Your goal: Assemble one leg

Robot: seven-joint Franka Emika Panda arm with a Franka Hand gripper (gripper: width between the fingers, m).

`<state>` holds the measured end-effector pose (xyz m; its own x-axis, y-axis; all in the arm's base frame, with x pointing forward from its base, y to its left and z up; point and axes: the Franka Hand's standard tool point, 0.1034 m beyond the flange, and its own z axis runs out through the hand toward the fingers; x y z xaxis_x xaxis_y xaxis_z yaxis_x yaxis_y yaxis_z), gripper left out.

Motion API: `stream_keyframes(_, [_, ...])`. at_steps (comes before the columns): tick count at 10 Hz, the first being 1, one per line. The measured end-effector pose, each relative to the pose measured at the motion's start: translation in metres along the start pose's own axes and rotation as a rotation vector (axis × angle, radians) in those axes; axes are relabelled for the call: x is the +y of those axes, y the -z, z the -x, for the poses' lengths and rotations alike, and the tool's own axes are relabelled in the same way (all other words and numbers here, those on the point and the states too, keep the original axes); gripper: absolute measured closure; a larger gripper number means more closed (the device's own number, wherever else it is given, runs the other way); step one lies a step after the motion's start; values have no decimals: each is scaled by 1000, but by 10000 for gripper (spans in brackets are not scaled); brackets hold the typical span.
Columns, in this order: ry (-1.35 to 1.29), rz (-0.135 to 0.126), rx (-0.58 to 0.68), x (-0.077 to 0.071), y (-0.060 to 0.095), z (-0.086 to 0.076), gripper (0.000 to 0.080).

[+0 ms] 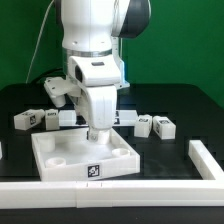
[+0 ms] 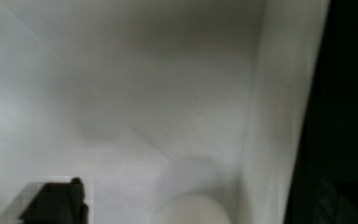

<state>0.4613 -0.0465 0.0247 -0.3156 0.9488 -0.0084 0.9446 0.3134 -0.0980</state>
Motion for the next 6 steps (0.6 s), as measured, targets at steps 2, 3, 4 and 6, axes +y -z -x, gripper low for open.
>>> stream_keyframes(2, [0, -13, 8, -3, -8, -2, 150])
stream_keyframes(3, [1, -20, 12, -5, -12, -3, 150])
stream_keyframes(4, [-1, -26, 15, -6, -15, -4, 150])
stream_keyframes(6, [-3, -27, 16, -7, -16, -4, 177])
